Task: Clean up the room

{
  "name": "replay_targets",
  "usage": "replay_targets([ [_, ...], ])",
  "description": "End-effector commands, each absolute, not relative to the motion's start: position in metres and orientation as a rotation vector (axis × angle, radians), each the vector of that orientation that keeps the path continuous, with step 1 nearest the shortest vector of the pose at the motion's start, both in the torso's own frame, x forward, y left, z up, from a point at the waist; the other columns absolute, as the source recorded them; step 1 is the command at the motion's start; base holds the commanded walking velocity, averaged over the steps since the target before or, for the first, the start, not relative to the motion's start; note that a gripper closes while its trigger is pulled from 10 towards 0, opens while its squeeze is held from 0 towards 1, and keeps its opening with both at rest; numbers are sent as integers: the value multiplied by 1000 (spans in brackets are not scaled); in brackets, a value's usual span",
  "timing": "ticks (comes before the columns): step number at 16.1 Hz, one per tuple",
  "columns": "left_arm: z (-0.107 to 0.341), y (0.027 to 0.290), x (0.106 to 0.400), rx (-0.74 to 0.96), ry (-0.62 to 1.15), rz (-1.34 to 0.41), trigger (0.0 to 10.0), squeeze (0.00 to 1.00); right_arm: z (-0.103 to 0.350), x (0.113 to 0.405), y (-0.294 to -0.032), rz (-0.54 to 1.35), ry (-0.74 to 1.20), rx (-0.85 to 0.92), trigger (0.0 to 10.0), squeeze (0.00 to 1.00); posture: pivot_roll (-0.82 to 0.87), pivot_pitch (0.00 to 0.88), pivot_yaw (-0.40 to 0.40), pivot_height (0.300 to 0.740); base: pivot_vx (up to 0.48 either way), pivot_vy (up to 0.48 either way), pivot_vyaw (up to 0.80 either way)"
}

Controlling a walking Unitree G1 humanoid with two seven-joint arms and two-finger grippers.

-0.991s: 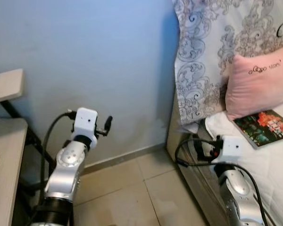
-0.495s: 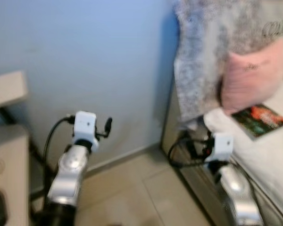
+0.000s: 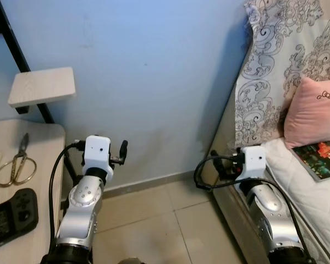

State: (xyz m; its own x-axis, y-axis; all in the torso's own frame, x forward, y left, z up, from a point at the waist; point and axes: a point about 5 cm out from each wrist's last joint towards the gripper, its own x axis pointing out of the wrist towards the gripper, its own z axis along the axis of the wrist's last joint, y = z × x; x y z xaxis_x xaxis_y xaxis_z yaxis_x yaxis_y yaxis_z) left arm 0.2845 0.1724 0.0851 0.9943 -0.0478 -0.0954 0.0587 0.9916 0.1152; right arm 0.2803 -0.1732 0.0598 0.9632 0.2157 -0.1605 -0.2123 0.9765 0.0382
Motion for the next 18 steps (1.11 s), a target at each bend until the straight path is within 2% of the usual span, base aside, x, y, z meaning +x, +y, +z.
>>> replay_targets([
  [1, 88, 170, 284, 131, 77, -49, 10000, 0, 62, 283, -174, 227, 156, 20, 10000, 435, 67, 0, -41, 740, 0, 0, 581],
  [5, 88, 172, 280, 145, 76, -36, 10000, 0, 63, 288, -169, 263, 152, 42, 10000, 533, 88, 0, -49, 740, 0, 0, 556],
  [8, 88, 173, 279, 168, 76, -17, 10000, 0, 62, 290, -167, 274, 153, 50, 10000, 561, 95, 0, -53, 740, 0, 0, 542],
  [10, 89, 174, 279, 174, 77, 3, 10000, 0, 61, 291, -165, 298, 159, 47, 10000, 592, 99, 0, -61, 740, 281, -386, 534],
  [17, 88, 174, 276, 177, 75, 41, 10000, 0, 58, 292, -169, 278, 170, 71, 10000, 604, 109, 0, -80, 740, 293, -378, 521],
  [18, 86, 176, 275, 172, 86, 60, 10000, 0, 57, 293, -170, 264, 180, 75, 10000, 569, 115, 0, -83, 740, 0, 0, 0],
])
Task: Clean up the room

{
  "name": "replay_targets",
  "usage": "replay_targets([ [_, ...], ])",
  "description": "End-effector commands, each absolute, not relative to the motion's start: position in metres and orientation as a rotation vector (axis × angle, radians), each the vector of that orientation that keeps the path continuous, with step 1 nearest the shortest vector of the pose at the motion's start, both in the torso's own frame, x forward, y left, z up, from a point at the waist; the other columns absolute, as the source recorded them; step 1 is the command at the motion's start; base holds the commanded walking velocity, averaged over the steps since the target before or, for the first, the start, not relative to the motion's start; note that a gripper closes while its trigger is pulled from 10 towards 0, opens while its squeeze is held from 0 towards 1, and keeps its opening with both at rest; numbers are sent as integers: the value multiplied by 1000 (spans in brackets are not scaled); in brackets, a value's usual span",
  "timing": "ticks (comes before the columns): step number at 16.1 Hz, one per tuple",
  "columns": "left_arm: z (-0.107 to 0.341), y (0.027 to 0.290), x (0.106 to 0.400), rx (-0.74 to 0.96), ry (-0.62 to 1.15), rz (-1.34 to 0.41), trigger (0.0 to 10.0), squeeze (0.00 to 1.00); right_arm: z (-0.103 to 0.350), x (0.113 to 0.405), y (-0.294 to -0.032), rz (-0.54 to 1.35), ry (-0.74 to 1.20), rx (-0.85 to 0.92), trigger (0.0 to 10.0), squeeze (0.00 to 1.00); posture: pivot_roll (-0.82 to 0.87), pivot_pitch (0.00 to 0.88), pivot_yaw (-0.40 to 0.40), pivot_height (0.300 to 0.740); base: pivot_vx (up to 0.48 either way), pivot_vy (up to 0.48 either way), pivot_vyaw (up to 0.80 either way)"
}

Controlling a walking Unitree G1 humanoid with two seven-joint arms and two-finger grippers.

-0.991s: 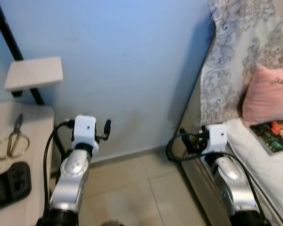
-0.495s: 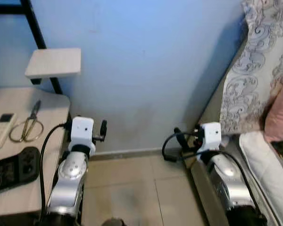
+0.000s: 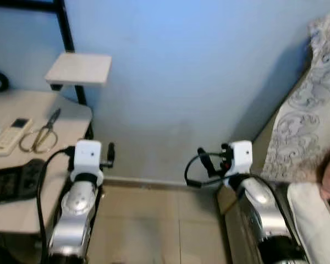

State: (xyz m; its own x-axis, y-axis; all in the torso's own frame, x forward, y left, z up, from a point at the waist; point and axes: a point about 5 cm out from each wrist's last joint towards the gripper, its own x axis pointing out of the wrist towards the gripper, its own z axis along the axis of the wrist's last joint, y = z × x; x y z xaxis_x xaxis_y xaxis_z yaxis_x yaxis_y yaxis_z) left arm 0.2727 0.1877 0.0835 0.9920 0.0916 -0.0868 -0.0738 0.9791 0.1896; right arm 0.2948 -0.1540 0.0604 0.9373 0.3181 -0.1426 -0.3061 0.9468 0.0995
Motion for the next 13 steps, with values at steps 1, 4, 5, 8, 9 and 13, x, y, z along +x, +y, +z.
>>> replay_targets([
  [1, 86, 177, 275, 173, 90, 63, 10000, 0, 56, 294, -171, 259, 189, 62, 10000, 549, 115, 0, -83, 740, 0, 0, 0],
  [4, 82, 184, 266, 136, 110, 5, 10000, 0, 59, 291, -187, 152, 152, 88, 10000, 522, 111, 0, -89, 740, 0, 0, 0],
  [5, 80, 182, 261, 95, 111, -54, 10000, 0, 60, 286, -191, 133, 141, 90, 10000, 525, 96, 0, -81, 740, 0, 0, 0],
  [8, 76, 182, 260, 108, 150, -115, 10000, 0, 53, 272, -197, 107, 146, 48, 10000, 525, 61, 0, -10, 740, 0, 0, 0],
  [9, 83, 180, 267, 145, 132, -164, 10000, 0, 52, 271, -197, 59, 133, 75, 10000, 525, 47, 0, 16, 740, 0, 0, 0],
  [13, 91, 185, 284, 116, 127, -153, 10000, 0, 46, 255, -192, 12, 150, 77, 10000, 514, -3, 0, 65, 740, 0, 0, 0],
])
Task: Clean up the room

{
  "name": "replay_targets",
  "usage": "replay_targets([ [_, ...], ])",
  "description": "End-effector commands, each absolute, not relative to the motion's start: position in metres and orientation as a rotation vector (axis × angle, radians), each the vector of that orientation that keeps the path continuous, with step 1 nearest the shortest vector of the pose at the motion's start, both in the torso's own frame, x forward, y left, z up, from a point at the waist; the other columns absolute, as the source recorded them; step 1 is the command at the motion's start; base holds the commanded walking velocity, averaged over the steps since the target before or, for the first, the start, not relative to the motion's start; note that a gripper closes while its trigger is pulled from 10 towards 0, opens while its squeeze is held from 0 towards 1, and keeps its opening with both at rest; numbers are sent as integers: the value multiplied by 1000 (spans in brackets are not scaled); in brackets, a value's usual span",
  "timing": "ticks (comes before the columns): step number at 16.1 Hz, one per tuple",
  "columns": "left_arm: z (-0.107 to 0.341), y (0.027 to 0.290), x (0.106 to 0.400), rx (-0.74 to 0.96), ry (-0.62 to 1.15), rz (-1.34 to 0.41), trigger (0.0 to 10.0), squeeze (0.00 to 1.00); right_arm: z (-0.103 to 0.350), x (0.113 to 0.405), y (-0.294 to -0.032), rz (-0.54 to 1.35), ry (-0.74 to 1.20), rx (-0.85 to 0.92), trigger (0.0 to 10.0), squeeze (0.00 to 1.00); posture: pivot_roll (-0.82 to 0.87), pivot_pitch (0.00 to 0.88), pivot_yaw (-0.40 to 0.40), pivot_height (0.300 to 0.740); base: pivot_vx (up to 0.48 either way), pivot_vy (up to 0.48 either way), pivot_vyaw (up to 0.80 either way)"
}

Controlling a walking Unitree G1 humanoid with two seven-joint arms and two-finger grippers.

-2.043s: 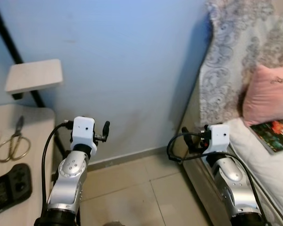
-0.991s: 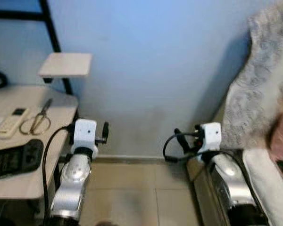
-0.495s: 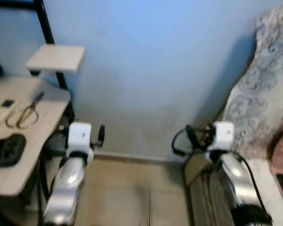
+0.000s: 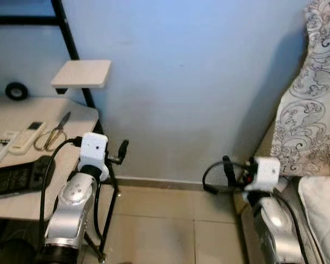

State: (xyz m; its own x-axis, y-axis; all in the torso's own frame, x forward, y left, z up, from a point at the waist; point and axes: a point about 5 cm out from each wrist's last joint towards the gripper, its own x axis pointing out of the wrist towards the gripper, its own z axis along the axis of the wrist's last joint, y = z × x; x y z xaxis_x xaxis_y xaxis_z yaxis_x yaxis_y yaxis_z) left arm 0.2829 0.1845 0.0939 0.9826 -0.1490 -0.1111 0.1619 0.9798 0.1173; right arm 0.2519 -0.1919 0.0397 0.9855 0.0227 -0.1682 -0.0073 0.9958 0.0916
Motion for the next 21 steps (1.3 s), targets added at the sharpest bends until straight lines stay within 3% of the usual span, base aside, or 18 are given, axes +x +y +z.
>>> replay_targets([
  [1, 88, 182, 284, 110, 135, -157, 10000, 0, 46, 253, -192, 13, 153, 63, 10000, 502, -18, 0, 68, 740, 0, 0, 0],
  [5, 82, 167, 281, 51, 153, -183, 10000, 0, 50, 250, -199, -2, 145, 53, 10000, 486, -34, 0, 55, 740, 0, 0, 0],
  [9, 93, 171, 248, 19, 89, -232, 10000, 0, 51, 207, -206, 31, 180, 56, 10000, 506, -49, 0, -14, 740, 0, 0, 0],
  [12, 89, 175, 225, 1, 86, -274, 10000, 0, 53, 191, -214, 47, 180, 36, 10000, 506, -43, 0, -41, 740, 0, 0, 0],
  [21, 90, 172, 222, 3, 77, -296, 10000, 0, 54, 188, -213, 62, 198, 44, 10000, 514, -37, 0, -48, 740, 0, 0, 0],
])
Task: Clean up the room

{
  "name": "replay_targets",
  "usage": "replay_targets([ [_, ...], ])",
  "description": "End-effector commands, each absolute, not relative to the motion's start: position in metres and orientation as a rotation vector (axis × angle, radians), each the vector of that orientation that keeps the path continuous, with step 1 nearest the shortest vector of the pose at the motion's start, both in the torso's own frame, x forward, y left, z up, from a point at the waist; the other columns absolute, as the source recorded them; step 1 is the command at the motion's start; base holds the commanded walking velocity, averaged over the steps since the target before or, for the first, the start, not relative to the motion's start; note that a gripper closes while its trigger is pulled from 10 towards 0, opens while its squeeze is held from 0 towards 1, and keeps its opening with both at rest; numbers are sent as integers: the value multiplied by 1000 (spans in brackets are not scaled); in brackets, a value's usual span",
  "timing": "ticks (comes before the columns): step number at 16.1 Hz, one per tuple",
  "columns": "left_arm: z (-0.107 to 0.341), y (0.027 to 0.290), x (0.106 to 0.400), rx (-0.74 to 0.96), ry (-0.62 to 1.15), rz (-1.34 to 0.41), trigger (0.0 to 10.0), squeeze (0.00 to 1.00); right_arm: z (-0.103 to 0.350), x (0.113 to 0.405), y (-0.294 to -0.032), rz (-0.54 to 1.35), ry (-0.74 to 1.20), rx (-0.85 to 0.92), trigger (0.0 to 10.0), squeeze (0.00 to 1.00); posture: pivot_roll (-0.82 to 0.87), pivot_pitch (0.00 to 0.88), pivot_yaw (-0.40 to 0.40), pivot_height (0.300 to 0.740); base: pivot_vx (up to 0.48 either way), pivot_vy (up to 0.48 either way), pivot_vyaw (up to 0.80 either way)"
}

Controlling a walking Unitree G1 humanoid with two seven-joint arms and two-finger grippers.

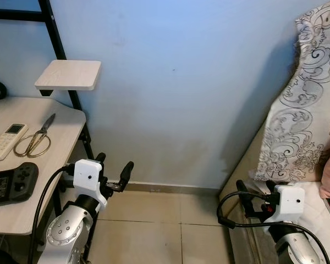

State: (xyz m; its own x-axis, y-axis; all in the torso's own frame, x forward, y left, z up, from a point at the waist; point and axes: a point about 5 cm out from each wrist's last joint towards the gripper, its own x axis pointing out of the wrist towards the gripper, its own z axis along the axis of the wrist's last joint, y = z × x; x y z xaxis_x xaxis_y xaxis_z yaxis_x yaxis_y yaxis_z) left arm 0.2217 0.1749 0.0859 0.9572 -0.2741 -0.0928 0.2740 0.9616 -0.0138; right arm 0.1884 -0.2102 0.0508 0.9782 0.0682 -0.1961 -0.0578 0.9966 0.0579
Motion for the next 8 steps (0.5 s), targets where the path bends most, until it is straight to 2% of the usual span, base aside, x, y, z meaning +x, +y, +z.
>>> replay_targets([
  [1, 90, 172, 222, 3, 77, -296, 10000, 0, 54, 188, -213, 62, 198, 44, 10000, 514, -37, 0, -48, 740, 0, 0, 0],
  [8, 90, 172, 222, 3, 77, -296, 10000, 0, 54, 188, -213, 62, 198, 44, 10000, 514, -37, 0, -48, 740, 0, 0, 0],
])
